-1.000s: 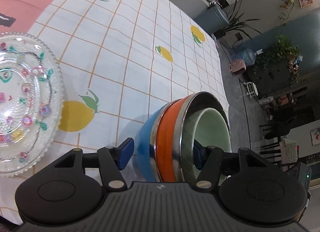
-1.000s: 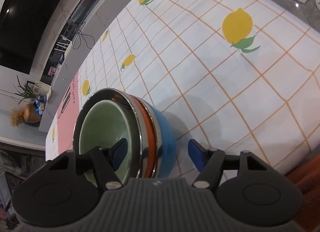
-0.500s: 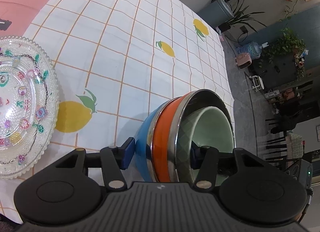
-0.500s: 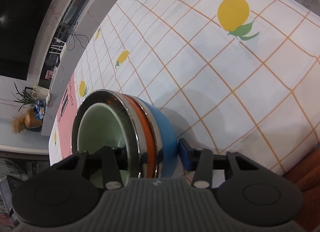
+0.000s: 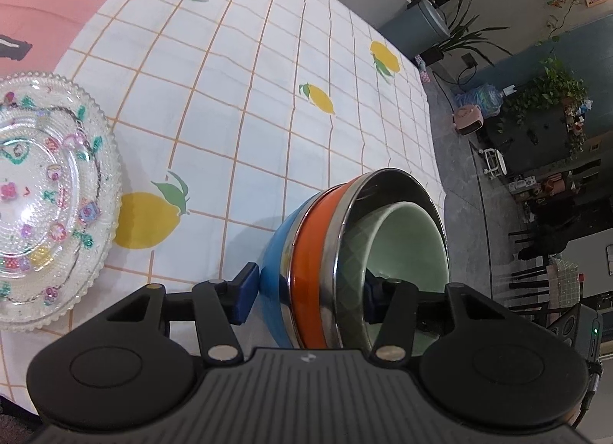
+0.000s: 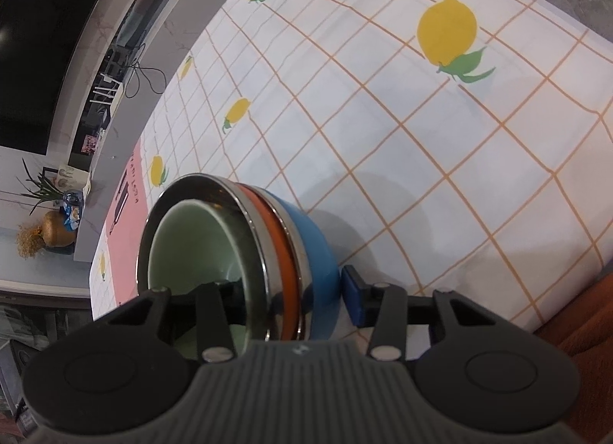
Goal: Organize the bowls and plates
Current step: 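Carry the bowl stack over the glass plate stack and lower it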
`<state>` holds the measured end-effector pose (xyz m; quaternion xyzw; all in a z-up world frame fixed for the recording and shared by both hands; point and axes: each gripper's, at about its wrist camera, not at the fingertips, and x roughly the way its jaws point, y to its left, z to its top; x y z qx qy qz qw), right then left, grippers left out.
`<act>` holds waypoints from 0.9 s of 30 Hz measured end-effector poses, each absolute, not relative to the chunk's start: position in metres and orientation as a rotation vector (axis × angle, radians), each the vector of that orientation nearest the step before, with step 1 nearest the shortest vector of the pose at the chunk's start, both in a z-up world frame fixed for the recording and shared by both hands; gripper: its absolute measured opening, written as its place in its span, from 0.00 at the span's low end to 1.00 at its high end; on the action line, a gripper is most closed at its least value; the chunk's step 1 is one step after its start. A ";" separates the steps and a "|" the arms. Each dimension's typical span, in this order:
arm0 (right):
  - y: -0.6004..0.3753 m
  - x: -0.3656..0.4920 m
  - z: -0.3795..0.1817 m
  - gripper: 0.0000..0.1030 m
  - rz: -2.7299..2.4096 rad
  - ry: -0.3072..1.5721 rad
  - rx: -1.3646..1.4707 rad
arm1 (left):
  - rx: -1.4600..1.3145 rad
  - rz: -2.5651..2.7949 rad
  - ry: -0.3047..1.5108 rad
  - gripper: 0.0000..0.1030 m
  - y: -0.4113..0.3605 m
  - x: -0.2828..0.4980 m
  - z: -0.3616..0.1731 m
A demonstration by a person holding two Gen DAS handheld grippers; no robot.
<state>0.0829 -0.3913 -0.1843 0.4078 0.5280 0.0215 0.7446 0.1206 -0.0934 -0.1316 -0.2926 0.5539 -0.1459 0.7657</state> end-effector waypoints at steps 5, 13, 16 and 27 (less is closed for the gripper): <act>-0.381 0.085 -0.171 0.43 0.079 1.141 0.876 | -0.644 -0.298 1.164 0.57 -0.077 0.113 -0.116; -0.338 0.096 -0.147 0.43 0.173 1.139 0.820 | -0.688 -0.231 1.096 0.57 -0.031 0.102 -0.092; -0.317 0.102 -0.138 0.43 0.207 1.142 0.793 | -0.704 -0.201 1.076 0.57 -0.009 0.099 -0.084; -0.233 0.122 -0.117 0.43 0.334 1.183 0.710 | -0.774 -0.086 1.014 0.57 0.065 0.087 -0.072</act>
